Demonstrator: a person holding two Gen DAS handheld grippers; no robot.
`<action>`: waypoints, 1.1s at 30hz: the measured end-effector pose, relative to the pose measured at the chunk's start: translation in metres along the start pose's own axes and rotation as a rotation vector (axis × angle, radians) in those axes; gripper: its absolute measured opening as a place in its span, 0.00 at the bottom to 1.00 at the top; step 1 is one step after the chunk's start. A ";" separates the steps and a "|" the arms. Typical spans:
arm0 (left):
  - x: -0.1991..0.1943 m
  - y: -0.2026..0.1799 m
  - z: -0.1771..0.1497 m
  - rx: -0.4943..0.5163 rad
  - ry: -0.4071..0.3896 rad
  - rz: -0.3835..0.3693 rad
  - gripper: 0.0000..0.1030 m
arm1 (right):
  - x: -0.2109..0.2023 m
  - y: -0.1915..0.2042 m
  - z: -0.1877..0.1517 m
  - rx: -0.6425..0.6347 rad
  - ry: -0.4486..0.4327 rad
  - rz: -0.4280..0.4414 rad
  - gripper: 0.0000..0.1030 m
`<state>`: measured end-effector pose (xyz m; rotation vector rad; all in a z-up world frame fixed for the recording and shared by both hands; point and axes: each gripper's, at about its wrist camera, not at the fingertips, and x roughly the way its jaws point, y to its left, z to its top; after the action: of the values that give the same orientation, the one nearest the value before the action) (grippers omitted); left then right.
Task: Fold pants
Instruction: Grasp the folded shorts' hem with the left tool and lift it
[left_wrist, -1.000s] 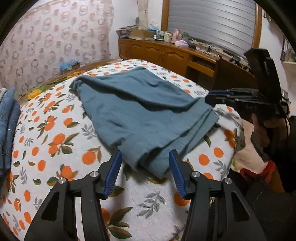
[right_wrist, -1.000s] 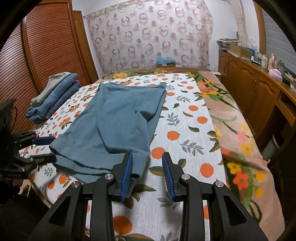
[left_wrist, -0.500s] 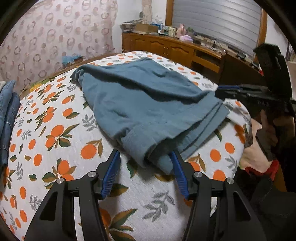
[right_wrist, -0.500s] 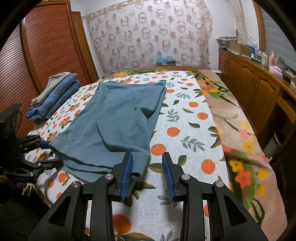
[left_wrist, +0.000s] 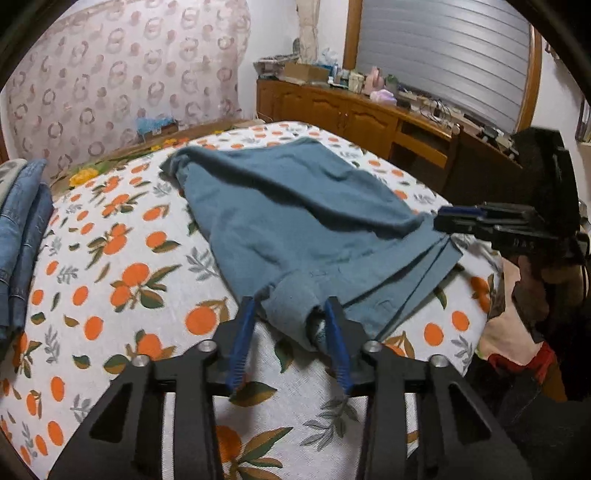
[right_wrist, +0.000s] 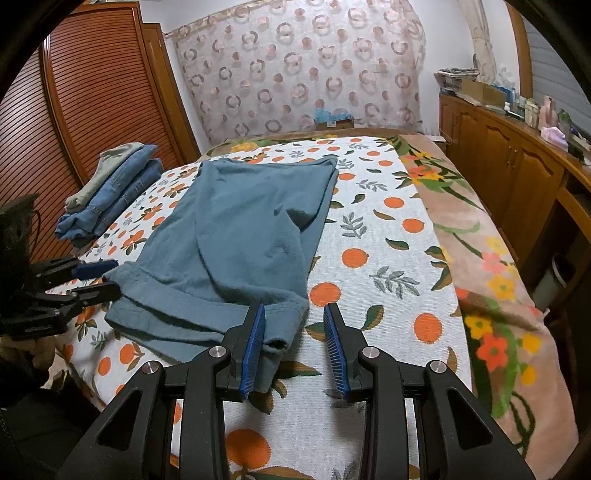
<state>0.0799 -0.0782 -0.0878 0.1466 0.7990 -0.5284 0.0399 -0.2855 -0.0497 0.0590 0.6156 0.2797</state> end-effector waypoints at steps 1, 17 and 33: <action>0.000 -0.002 -0.001 0.008 -0.003 0.004 0.33 | 0.001 0.000 0.000 0.000 0.001 -0.001 0.33; -0.053 -0.027 -0.022 0.048 -0.058 0.017 0.04 | 0.000 0.008 -0.006 -0.002 0.005 0.025 0.33; -0.035 -0.030 -0.025 0.066 0.014 0.004 0.43 | -0.011 0.013 -0.007 -0.003 -0.009 0.035 0.33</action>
<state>0.0286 -0.0817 -0.0777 0.2127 0.7956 -0.5507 0.0242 -0.2763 -0.0478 0.0683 0.6058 0.3145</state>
